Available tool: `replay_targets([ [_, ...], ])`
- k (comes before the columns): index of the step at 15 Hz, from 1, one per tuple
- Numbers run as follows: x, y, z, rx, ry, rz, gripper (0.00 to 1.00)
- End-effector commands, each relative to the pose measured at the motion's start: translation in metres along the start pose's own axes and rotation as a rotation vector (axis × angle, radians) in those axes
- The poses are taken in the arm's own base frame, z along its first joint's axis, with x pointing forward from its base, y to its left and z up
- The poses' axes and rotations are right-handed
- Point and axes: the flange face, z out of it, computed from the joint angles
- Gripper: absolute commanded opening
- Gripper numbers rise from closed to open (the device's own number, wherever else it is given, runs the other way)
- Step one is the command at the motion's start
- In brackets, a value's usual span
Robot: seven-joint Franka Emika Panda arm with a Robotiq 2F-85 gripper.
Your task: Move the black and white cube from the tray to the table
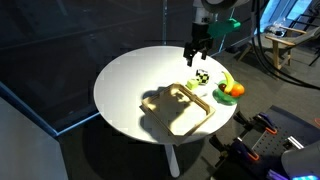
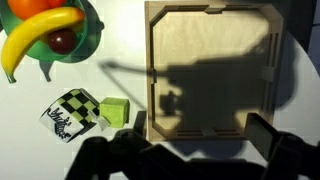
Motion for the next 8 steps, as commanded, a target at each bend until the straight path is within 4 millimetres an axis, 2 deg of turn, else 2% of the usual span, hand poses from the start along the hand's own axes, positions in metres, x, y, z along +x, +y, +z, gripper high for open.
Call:
replay_targets([
  [1,-0.012,-0.003,-0.019,-0.014,0.062,-0.005,1.00],
  [8,-0.020,-0.010,-0.042,0.000,0.145,-0.006,1.00],
])
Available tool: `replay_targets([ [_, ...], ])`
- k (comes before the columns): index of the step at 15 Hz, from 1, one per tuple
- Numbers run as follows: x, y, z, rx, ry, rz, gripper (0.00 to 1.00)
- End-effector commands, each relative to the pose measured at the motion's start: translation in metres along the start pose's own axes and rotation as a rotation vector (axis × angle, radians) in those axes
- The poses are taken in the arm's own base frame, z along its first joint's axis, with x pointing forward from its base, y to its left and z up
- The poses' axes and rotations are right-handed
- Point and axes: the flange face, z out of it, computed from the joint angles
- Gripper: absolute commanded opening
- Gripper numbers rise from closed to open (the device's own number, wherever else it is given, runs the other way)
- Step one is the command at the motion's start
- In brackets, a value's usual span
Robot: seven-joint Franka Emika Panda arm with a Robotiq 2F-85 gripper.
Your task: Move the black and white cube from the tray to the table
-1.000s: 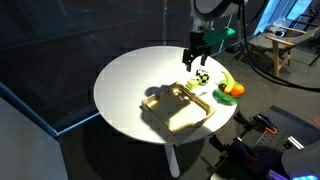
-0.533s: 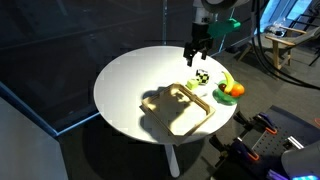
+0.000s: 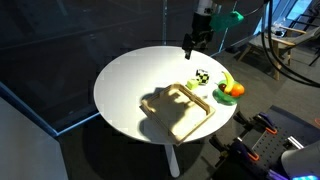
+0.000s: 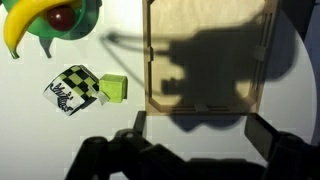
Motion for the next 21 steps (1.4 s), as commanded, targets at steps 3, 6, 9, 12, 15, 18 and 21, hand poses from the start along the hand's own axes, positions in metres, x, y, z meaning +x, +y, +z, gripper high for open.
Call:
replay_targets([
  [3,-0.016,-0.007,-0.018,0.020,0.001,-0.006,1.00],
  [6,-0.023,-0.011,-0.023,0.043,-0.034,-0.020,1.00],
  [9,-0.028,-0.015,-0.027,0.052,-0.058,-0.025,1.00],
  [12,-0.031,-0.016,-0.030,0.044,-0.072,-0.024,1.00],
  [15,-0.025,-0.015,-0.024,0.030,-0.070,-0.017,1.00],
  [18,-0.026,-0.015,-0.025,0.030,-0.069,-0.018,1.00],
  [21,-0.026,-0.015,-0.025,0.030,-0.069,-0.018,1.00],
])
